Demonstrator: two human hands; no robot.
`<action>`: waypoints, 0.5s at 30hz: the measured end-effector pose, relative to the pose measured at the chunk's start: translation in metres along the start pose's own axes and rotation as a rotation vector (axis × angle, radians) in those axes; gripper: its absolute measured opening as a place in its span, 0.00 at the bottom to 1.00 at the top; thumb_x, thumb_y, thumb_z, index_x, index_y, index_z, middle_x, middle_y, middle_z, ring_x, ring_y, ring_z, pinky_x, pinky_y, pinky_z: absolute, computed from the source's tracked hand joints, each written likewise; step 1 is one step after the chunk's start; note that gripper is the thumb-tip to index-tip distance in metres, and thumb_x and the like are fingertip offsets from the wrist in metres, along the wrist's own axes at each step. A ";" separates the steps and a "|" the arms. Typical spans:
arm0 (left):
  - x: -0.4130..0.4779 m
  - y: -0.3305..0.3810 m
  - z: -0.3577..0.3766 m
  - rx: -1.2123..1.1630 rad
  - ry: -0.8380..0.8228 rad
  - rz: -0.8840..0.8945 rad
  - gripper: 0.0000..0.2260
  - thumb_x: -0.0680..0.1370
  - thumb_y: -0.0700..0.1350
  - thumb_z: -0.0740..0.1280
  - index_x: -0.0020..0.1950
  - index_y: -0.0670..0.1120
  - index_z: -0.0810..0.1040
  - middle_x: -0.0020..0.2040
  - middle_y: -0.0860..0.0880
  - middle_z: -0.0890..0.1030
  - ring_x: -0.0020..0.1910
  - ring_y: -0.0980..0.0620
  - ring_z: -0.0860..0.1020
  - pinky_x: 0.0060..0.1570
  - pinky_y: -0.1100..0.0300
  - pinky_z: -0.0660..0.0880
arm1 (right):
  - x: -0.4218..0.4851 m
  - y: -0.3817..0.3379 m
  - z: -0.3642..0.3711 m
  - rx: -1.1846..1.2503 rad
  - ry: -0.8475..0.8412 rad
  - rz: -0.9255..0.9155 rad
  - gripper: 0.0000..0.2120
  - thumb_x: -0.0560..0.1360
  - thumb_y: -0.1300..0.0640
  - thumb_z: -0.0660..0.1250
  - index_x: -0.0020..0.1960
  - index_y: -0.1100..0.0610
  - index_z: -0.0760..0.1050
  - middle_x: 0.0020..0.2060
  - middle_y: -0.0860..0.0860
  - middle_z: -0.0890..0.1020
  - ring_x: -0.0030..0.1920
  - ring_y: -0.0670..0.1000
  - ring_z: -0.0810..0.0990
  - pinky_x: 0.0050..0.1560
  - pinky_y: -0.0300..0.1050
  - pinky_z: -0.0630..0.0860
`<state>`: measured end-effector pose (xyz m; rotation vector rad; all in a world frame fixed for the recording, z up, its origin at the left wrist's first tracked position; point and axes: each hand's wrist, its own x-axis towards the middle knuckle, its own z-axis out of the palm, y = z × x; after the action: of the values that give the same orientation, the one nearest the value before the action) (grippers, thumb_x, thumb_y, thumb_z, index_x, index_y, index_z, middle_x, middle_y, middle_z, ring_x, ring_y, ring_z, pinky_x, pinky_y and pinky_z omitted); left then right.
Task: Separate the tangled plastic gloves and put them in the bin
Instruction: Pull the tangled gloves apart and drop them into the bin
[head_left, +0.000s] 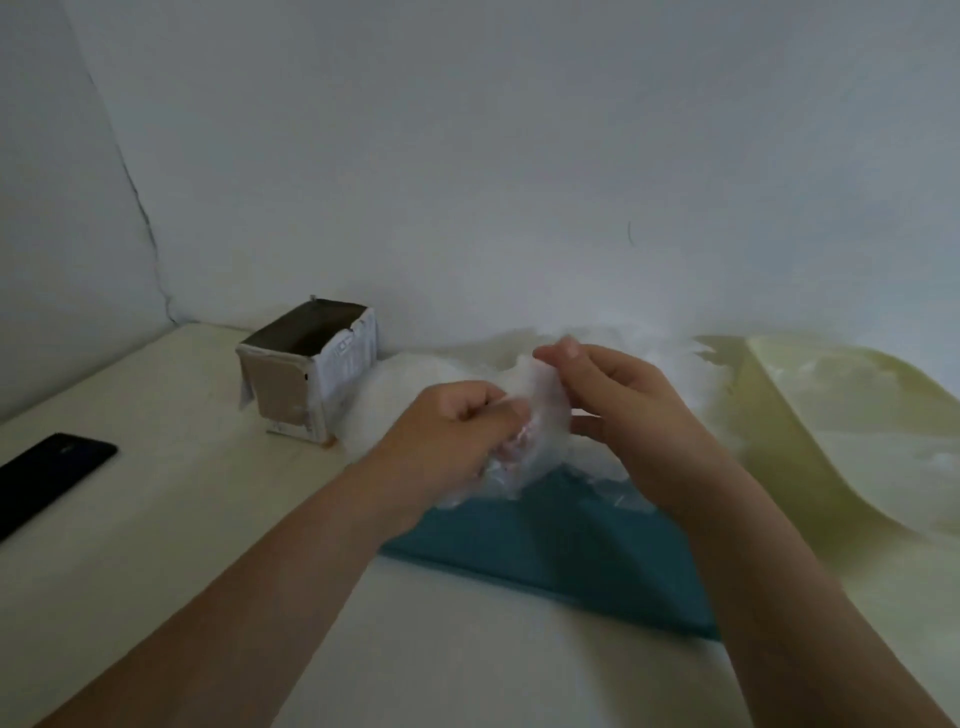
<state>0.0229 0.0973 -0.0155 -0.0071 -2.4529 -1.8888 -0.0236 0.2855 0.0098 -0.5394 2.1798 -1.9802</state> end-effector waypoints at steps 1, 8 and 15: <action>0.000 0.007 -0.002 -0.210 -0.019 -0.048 0.10 0.84 0.47 0.68 0.48 0.41 0.82 0.38 0.46 0.83 0.36 0.50 0.78 0.35 0.57 0.73 | 0.000 0.000 -0.002 0.060 -0.039 -0.032 0.21 0.78 0.42 0.68 0.62 0.55 0.82 0.55 0.54 0.87 0.57 0.56 0.86 0.61 0.57 0.82; 0.006 0.013 -0.011 -0.700 -0.235 -0.211 0.21 0.88 0.52 0.55 0.70 0.43 0.80 0.65 0.41 0.84 0.67 0.41 0.80 0.71 0.41 0.72 | 0.010 0.007 -0.008 0.166 -0.205 -0.015 0.39 0.62 0.67 0.83 0.71 0.55 0.76 0.57 0.61 0.85 0.56 0.61 0.85 0.57 0.52 0.82; 0.010 -0.004 -0.024 -0.491 -0.237 -0.270 0.20 0.83 0.56 0.63 0.59 0.43 0.86 0.52 0.41 0.85 0.49 0.41 0.82 0.50 0.47 0.74 | 0.008 0.009 0.006 0.223 -0.051 0.063 0.10 0.77 0.60 0.70 0.56 0.59 0.85 0.43 0.61 0.86 0.38 0.56 0.83 0.36 0.47 0.81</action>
<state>0.0138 0.0730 -0.0130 0.0914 -2.1319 -2.7074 -0.0303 0.2772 0.0007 -0.4763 1.8904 -2.1149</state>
